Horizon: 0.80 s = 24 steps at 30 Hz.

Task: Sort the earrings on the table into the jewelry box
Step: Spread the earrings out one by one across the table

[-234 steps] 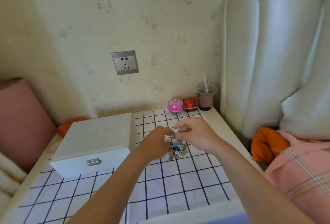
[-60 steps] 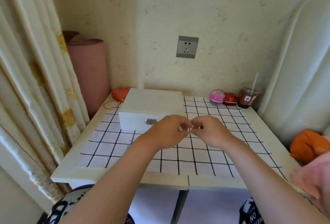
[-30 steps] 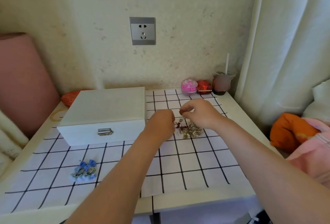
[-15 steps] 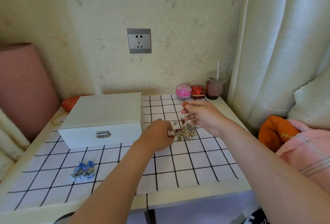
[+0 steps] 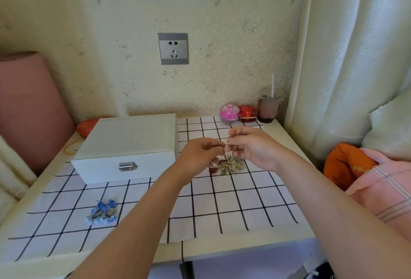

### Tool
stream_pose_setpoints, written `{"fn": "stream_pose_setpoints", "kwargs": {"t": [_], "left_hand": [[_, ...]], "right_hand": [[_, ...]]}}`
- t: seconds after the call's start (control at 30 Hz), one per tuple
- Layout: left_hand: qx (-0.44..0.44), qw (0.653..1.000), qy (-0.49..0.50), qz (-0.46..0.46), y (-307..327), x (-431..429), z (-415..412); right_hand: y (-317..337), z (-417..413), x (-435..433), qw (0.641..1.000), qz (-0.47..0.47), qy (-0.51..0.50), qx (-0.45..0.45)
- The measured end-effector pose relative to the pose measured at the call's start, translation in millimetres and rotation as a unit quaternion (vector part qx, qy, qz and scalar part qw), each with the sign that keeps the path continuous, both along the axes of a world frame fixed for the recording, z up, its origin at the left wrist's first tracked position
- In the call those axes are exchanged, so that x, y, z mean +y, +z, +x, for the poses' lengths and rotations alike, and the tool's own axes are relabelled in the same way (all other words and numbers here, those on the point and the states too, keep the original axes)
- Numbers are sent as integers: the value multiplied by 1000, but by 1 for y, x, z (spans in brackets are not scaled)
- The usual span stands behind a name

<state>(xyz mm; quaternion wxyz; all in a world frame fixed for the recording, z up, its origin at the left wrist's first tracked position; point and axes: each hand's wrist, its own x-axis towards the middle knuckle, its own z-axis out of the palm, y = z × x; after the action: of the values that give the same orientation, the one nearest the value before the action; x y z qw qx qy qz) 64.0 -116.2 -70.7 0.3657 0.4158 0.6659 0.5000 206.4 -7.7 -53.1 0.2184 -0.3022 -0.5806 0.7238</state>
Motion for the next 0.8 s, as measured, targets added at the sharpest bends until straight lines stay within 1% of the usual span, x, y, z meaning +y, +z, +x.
{"fn": "stream_pose_setpoints", "kwargs": {"t": [0.1,0.17,0.27,0.33,0.4,0.5,0.67,0.8], "left_hand": [[5,1000,4,-23,1,1,-4],[-2,999,4,-34,1,2,-6],[-13,999,8,-34,2,3,-4],[-18,999,11,-28,4,4,-3],[-20,1000,12,-20,6,3,-4],[-33,999,12,-15,9,0,-8],[-108,994,-24,-14,12,-4,-10],[-72,997,-24,-12,12,-6,-9]], "right_hand": [[-3,2,2,993,94,-3,-66],[-4,3,1,979,168,1,-114],[-6,0,0,939,289,11,-183],[-9,-3,-1,917,336,21,-212],[-10,-4,-3,920,333,16,-205],[-6,-4,-6,935,305,4,-179],[-4,-5,-8,952,261,-15,-158],[-1,-5,-11,957,244,-3,-158]]}}
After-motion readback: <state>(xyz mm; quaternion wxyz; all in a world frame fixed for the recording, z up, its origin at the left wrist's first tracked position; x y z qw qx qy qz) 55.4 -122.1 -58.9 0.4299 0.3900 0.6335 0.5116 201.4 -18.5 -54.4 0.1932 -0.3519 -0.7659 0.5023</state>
